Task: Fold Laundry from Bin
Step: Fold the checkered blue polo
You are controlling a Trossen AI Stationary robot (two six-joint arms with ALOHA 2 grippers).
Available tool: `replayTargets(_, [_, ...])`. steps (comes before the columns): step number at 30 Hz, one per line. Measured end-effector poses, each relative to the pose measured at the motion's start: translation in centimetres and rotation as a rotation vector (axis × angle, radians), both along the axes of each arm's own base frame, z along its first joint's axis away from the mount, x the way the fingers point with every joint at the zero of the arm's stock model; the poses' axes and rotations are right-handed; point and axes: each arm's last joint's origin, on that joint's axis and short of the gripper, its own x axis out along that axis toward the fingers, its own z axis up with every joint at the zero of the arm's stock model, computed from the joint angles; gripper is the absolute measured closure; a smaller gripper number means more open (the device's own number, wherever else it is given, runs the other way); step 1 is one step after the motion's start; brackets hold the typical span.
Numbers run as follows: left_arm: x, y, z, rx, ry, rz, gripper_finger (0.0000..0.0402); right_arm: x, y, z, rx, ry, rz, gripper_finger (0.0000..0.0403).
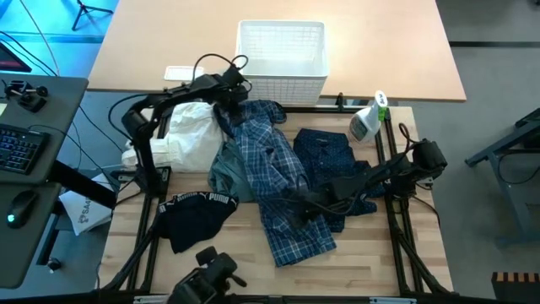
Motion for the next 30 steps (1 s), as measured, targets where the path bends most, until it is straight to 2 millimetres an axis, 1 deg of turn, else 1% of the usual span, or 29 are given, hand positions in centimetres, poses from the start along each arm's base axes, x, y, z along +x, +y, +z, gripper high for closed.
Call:
replayTargets(2, [0.2, 0.3, -0.5, 0.027, 0.024, -0.012, 0.0308, -0.3, -0.1, -0.3, -0.004, 0.016, 0.001, 0.0299])
replayTargets(4, [0.3, 0.5, -0.6, 0.045, 0.021, -0.037, 0.0343, -0.4, -0.1, -0.5, -0.006, 0.015, 0.008, 0.0318])
replayTargets(6, [0.4, 0.6, -0.6, 0.057, 0.012, -0.063, 0.0382, -0.6, -0.1, -1.0, -0.013, 0.02, 0.019, 0.0347])
replayTargets(7, [0.4, 0.7, -0.6, 0.059, 0.009, -0.07, 0.0392, -0.6, -0.1, -1.2, -0.012, 0.023, 0.025, 0.0365])
replayTargets(9, [0.6, 0.9, -0.5, 0.08, -0.005, -0.077, 0.0393, -0.4, 0.0, -1.5, 0.015, 0.006, 0.059, 0.0392])
replayTargets(12, [0.4, 0.9, 0.5, 0.131, -0.017, -0.072, 0.04, 0.2, 0.8, -1.1, 0.112, -0.07, 0.152, 0.0392])
replayTargets(17, [-0.5, 1.2, 4.4, 0.313, -0.089, -0.012, 0.0401, 0.7, 4.0, 1.3, 0.329, -0.189, 0.308, 0.0399])
replayTargets(20, [-1.1, 1.4, 6.5, 0.407, -0.147, 0.021, 0.0401, 0.4, 5.6, 2.0, 0.376, -0.179, 0.329, 0.0401])
replayTargets(21, [-1.3, 1.4, 7.1, 0.43, -0.167, 0.028, 0.0401, 0.3, 6.0, 2.0, 0.371, -0.177, 0.322, 0.0402])
replayTargets(23, [-1.6, 1.6, 7.7, 0.449, -0.192, 0.033, 0.0401, 0.2, 6.5, 2.1, 0.35, -0.178, 0.286, 0.04])
replayTargets(27, [-1.8, 1.8, 7.4, 0.42, -0.201, 0.023, 0.0401, 0.1, 6.7, 2.0, 0.306, -0.175, 0.175, 0.0399])
replayTargets(30, [-1.7, 1.8, 7.0, 0.404, -0.189, 0.021, 0.0401, -0.2, 6.4, 1.6, 0.309, -0.106, 0.08, 0.0395])
